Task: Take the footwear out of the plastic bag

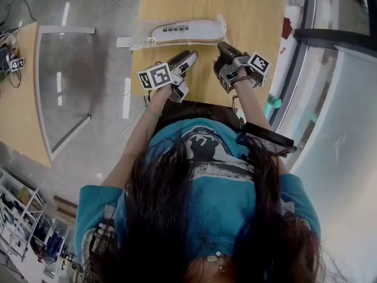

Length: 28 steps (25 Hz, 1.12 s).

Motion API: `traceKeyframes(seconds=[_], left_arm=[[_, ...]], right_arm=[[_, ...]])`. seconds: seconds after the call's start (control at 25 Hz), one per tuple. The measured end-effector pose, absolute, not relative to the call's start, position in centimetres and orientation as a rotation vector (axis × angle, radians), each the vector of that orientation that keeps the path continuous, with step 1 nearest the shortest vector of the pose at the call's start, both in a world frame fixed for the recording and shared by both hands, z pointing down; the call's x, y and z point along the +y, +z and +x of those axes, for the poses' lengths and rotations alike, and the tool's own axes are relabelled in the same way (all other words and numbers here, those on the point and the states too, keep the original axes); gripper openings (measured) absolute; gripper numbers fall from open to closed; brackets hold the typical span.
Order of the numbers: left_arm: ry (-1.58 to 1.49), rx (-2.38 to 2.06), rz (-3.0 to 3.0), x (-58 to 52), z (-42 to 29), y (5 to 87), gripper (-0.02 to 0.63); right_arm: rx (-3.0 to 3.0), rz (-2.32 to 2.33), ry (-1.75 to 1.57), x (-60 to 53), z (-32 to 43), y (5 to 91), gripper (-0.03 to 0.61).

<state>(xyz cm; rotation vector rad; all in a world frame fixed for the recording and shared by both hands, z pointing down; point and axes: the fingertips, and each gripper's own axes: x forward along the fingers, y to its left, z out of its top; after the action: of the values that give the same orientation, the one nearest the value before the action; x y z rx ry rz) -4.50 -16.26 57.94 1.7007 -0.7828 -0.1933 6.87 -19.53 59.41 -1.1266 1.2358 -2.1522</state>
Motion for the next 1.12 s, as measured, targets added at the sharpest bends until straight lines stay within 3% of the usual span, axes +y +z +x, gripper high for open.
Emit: traceKeyframes(seconds=[0.2, 0.56, 0.8, 1.12], left_arm=[[-0.457, -0.808, 1.492, -18.2, -6.0, 58.1, 0.253], [-0.543, -0.831, 1.337, -19.0, -6.5, 59.6, 0.253], [-0.589, -0.772, 1.366, -18.9, -6.3, 58.5, 0.158], [-0.668, -0.771, 1.361, -19.3, -8.6, 58.3, 0.117]], right_arm=[[1.294, -1.128, -2.148, -18.1, 7.4, 58.7, 0.014], [1.387, -1.072, -2.144, -16.2, 7.2, 57.3, 0.014], [1.616, -1.042, -2.101, -15.4, 6.6, 55.5, 0.015], [2.26, -1.038, -1.976, -14.3, 4.9, 53.1, 0.018]])
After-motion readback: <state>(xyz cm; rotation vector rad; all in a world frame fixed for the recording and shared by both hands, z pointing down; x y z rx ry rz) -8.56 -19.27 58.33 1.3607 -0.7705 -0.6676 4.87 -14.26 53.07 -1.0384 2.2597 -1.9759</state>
